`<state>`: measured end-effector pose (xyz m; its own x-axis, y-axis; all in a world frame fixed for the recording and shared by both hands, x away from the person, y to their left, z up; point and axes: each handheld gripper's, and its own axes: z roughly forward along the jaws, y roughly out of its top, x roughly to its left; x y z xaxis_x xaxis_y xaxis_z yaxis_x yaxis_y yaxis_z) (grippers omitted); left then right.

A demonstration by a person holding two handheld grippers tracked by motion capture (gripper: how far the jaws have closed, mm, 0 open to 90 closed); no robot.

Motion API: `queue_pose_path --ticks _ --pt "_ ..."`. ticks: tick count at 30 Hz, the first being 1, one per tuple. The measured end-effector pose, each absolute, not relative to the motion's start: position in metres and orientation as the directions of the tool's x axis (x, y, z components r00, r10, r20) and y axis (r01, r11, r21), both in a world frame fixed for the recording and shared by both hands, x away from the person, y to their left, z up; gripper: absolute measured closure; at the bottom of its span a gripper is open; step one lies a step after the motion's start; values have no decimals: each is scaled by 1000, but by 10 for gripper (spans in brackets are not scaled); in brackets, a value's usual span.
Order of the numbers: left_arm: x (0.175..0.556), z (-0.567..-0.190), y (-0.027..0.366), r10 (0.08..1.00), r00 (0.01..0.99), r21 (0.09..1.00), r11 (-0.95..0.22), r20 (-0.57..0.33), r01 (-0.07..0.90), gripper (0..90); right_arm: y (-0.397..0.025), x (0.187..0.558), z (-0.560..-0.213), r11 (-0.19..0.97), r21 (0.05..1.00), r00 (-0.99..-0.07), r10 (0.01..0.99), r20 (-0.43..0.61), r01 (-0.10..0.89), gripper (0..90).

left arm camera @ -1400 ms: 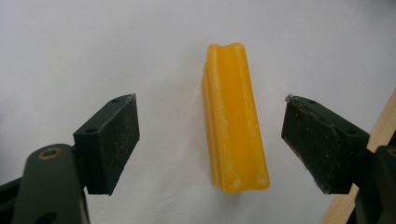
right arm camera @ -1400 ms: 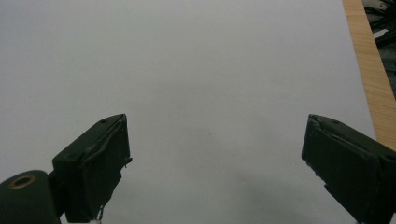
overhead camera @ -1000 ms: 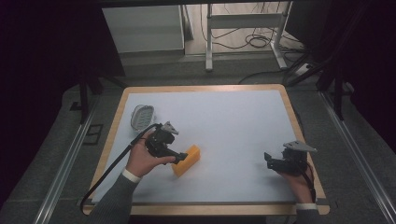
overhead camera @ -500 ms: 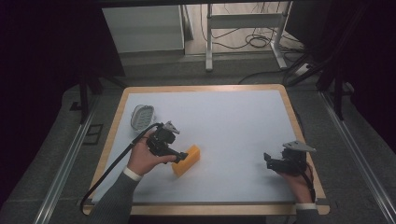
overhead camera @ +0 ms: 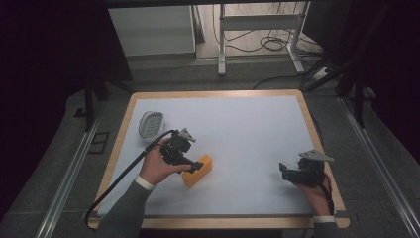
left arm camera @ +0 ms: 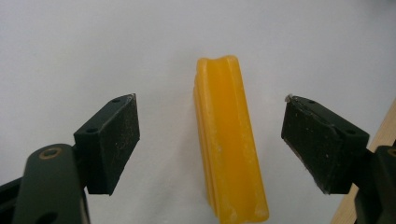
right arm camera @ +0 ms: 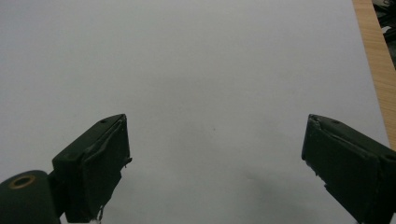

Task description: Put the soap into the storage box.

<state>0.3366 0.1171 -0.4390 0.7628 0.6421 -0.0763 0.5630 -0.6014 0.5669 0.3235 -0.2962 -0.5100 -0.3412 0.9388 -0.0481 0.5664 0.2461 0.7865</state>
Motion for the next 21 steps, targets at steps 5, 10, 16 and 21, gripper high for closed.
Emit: queue_pose_path --ticks 5,10,16,21 --pt "338 -440 117 642 762 565 -600 -83 566 196 -296 324 -511 246 785 -341 939 -47 568 76" --pt "339 -440 116 642 761 566 -597 -89 569 197 -296 323 -510 243 789 -340 939 -46 564 77" --pt "339 -435 111 634 770 572 -605 -75 554 196 -297 323 -509 241 791 -338 940 -45 563 77" --pt "341 -435 109 631 772 570 -609 -73 552 195 -297 323 -509 241 792 -338 940 -47 561 77"
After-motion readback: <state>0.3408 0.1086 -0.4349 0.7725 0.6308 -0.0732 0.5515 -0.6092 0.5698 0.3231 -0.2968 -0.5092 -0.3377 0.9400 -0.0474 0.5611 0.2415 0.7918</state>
